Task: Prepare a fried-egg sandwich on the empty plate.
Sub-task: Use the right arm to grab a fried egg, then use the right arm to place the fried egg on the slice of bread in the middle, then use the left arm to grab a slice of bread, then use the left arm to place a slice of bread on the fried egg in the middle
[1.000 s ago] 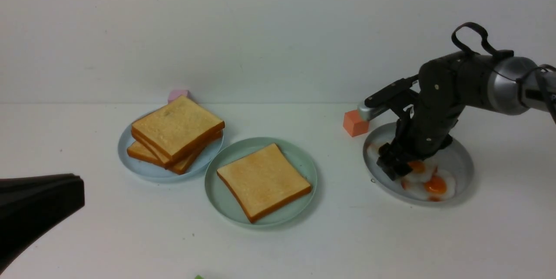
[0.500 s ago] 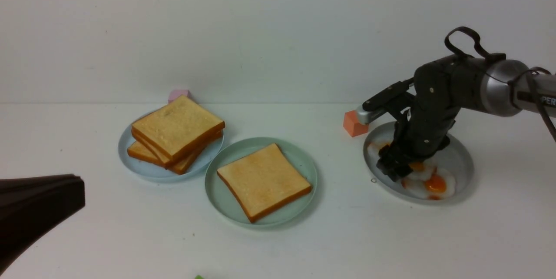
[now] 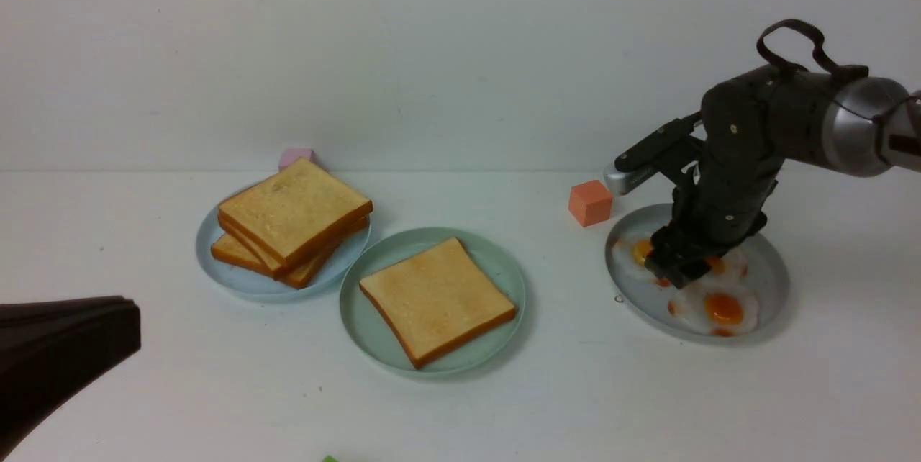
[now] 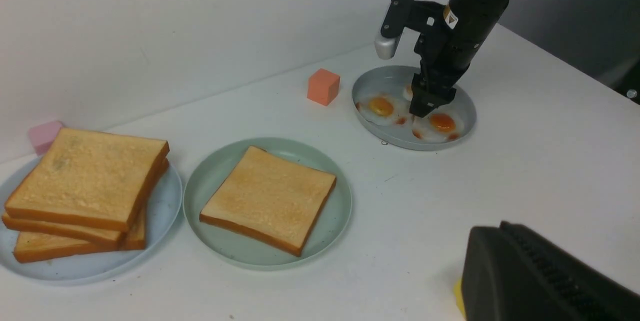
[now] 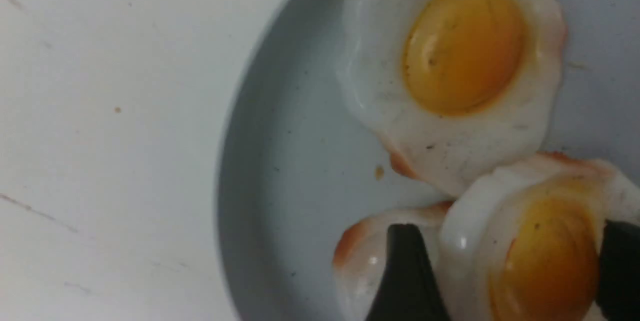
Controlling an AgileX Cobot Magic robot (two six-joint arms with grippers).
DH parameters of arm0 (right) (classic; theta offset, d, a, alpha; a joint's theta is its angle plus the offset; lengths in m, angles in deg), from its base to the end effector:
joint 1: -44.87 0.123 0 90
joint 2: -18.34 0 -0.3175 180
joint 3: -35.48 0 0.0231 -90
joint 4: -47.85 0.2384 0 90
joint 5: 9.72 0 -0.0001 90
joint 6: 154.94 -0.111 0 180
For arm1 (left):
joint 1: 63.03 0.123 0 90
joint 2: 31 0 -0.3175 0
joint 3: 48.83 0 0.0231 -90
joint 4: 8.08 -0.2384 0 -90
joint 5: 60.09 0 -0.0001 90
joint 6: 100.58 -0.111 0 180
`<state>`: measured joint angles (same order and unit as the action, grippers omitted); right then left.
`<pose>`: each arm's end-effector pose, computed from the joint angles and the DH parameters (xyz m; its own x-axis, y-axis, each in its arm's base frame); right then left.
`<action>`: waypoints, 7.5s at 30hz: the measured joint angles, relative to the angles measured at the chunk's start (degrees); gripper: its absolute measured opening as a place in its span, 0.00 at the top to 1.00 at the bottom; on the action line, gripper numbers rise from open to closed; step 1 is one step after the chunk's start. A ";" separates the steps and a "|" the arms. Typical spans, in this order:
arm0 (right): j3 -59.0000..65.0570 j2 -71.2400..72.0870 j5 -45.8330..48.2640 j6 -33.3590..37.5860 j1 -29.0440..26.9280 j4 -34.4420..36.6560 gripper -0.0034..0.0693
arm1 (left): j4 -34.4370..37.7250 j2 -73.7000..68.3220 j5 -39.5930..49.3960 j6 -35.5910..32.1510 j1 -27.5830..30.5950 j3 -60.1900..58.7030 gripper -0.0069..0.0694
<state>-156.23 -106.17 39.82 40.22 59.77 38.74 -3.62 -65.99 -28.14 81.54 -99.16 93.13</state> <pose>0.4312 0.1009 0.2087 -0.7784 -0.5769 -0.2474 -0.5354 0.8159 -0.2182 0.0525 -0.0440 0.3681 -0.2705 0.0702 -0.9601 0.5966 0.7950 -0.1100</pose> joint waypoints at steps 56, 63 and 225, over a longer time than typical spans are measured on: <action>-9.79 4.57 2.62 -11.21 28.98 -3.00 0.85 | -3.09 0.00 1.19 0.00 0.00 0.00 0.92; -18.58 -4.15 5.44 -11.21 28.98 -5.39 0.85 | -3.09 0.00 1.19 0.00 0.00 0.00 0.92; 27.79 77.90 17.78 -31.72 29.68 -2.24 0.89 | -7.54 -75.00 -8.28 -22.71 2.35 26.21 0.40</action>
<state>-128.44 -28.27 57.60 8.50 89.44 36.50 -11.16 -140.99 -36.42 58.83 -96.81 119.35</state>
